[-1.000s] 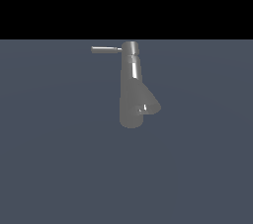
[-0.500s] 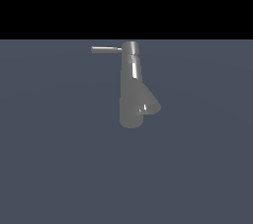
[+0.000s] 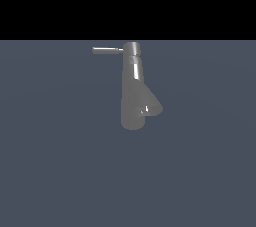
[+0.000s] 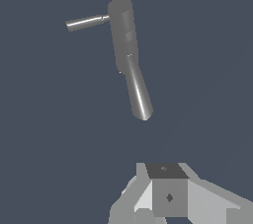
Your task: Turn on the faucet by rotating a designated handle.
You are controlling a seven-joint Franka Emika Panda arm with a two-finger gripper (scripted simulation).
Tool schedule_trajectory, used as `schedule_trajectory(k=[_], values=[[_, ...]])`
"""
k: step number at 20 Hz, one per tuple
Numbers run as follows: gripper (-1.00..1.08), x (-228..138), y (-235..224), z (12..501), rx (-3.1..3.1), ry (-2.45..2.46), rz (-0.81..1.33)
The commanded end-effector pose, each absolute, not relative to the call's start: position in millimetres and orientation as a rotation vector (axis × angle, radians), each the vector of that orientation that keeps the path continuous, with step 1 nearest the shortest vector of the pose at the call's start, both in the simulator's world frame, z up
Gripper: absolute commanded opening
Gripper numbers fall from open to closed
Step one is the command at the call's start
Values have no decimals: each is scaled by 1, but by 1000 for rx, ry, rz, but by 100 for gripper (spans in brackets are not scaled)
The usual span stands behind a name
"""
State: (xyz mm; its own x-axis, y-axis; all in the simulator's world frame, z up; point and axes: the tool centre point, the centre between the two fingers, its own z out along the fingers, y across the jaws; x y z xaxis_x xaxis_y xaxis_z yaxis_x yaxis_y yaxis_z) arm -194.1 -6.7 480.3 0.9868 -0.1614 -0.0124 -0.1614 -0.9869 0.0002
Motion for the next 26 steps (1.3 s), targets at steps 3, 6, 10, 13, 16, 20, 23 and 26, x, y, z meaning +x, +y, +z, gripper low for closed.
schedule_trajectory(k=[3,6,10,13,16,20,23,26], values=[[-100,-169,-2,474,-3103,398,24],[-100,-151,2,468,-3081,503,29],[-100,-128,8,458,-3047,643,36],[-100,-110,13,450,-3019,747,41],[-100,-93,18,441,-2989,852,47],[-100,-70,25,427,-2944,991,54],[-100,-53,31,416,-2907,1095,58],[-100,-37,37,404,-2867,1198,62]])
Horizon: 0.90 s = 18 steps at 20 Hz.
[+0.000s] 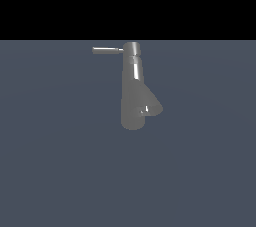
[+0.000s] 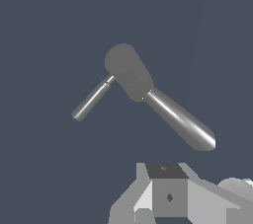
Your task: Turn on the faucet by rotating a designated handle.
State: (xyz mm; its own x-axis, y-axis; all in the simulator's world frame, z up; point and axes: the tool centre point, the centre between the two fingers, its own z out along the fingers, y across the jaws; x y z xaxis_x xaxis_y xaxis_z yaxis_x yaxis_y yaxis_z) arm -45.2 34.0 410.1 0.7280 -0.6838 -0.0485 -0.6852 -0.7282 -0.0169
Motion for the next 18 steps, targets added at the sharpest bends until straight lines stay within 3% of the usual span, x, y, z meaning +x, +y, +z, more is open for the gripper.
schedule_trajectory(k=[1,18], values=[[-100,-32,39,399,-2854,1232,63],[-100,49,78,313,-2575,1791,54]])
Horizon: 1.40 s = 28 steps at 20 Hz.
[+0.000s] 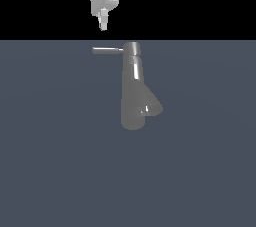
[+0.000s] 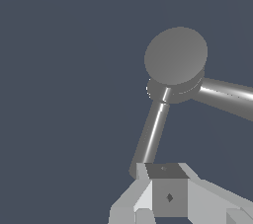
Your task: Turn on the faucet by rotating a designated handle.
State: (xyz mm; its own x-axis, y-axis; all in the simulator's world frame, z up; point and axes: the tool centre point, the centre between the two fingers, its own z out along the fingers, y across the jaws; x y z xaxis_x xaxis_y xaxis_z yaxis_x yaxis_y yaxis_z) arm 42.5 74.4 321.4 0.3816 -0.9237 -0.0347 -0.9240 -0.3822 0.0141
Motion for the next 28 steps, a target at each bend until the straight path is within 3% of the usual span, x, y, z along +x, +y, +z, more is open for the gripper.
schedule_trajectory(k=[1,14,28], values=[[-100,53,81,307,-2556,1822,51],[-100,85,103,252,-2376,2082,20],[-100,81,100,239,-2367,2143,21]])
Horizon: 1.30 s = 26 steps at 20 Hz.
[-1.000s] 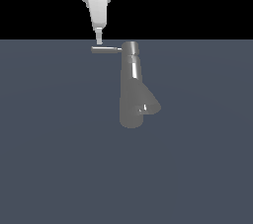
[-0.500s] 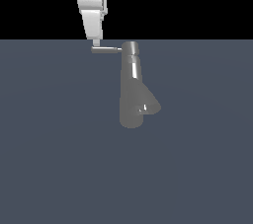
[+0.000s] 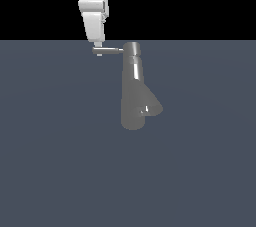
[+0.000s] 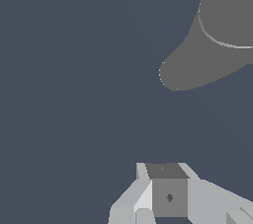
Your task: Turn on the faucet by rotating a designated handle.
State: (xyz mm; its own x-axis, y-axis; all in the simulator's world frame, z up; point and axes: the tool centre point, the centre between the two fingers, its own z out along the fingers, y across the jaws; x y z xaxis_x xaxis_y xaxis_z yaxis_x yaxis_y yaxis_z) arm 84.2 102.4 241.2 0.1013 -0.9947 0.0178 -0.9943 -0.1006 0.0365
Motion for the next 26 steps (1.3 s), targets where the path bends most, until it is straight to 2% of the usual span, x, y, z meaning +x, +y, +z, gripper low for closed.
schedule_trajectory(k=[1,8,26], values=[[-100,79,98,237,2282,-2071,-22],[-100,77,96,235,2272,-2067,-24],[-100,26,92,260,2272,-2067,-24]])
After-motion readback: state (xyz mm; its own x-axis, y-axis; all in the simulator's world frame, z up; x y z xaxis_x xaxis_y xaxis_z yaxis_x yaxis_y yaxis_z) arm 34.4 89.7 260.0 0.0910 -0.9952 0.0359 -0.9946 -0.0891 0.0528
